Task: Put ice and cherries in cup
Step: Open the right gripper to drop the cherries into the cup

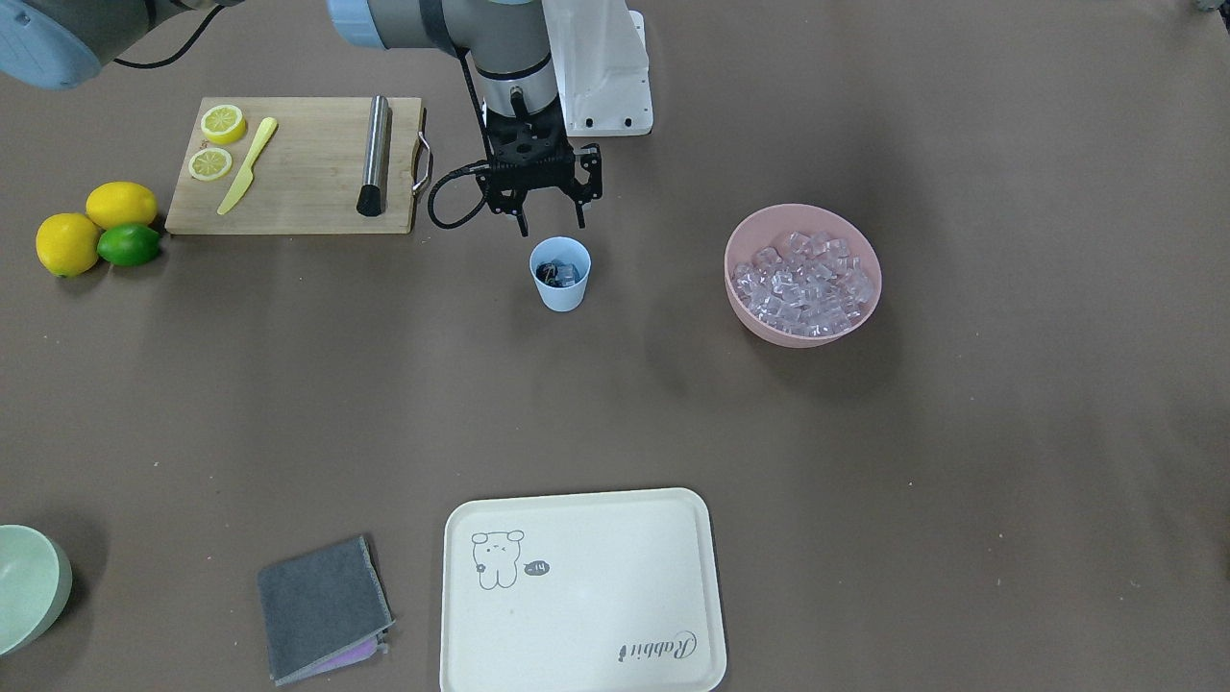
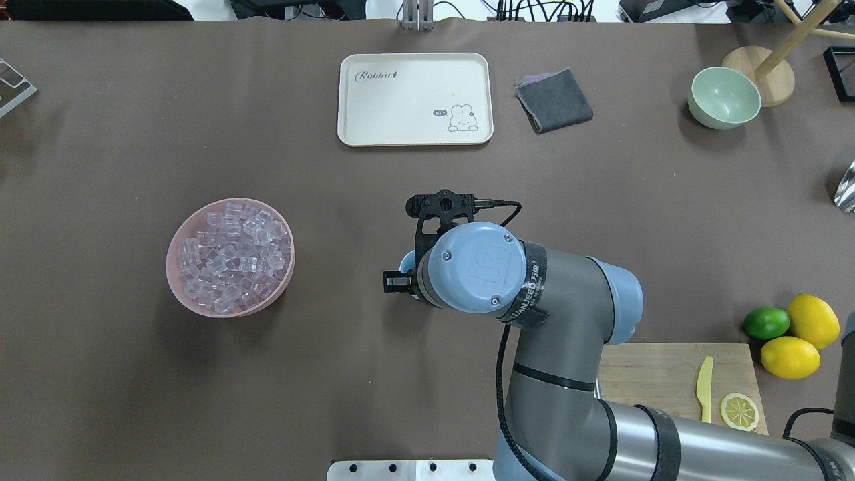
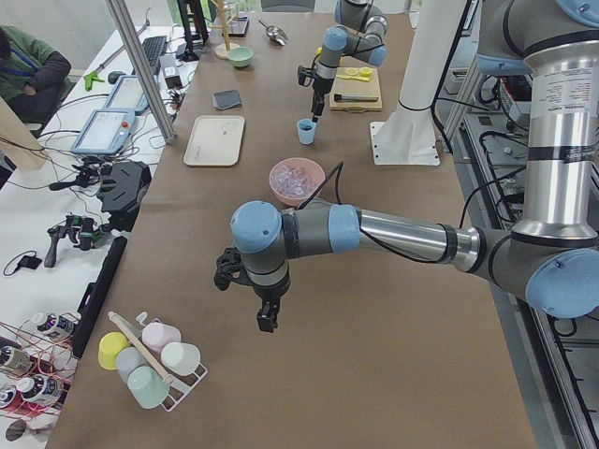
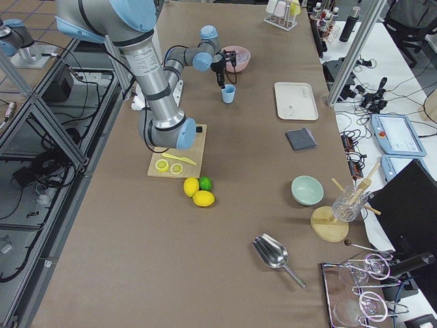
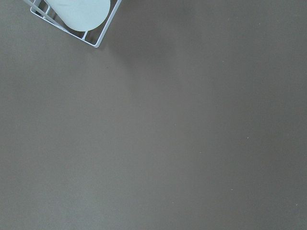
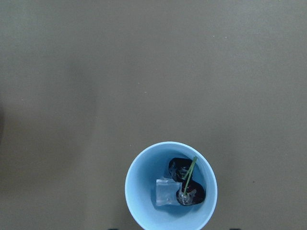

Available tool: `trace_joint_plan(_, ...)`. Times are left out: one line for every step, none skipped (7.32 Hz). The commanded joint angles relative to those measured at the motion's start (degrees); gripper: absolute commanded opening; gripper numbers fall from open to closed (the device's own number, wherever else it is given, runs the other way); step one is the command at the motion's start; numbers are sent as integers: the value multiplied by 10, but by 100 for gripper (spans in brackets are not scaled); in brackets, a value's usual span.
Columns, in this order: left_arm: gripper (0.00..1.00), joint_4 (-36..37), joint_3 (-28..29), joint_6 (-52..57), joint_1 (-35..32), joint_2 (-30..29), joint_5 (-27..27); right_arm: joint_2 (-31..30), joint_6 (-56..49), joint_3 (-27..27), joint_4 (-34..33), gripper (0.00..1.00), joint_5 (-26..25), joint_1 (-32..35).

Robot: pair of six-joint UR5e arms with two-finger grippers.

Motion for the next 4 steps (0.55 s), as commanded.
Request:
trace_joint_plan(99, 2, 2, -4, 0, 6, 0, -5, -1, 0, -3, 100, 67, 36)
trace_joint_plan(99, 0, 6, -33, 1, 6, -1, -14, -7, 1, -3, 100, 104, 71)
trace_joint_plan(99, -8, 16, -60, 3, 5, -1, -26, -37, 2, -3, 100, 107, 97)
trace_joint_plan(99, -64, 36, -61, 4, 25, -1, -35, -69, 3, -4, 100, 118, 124)
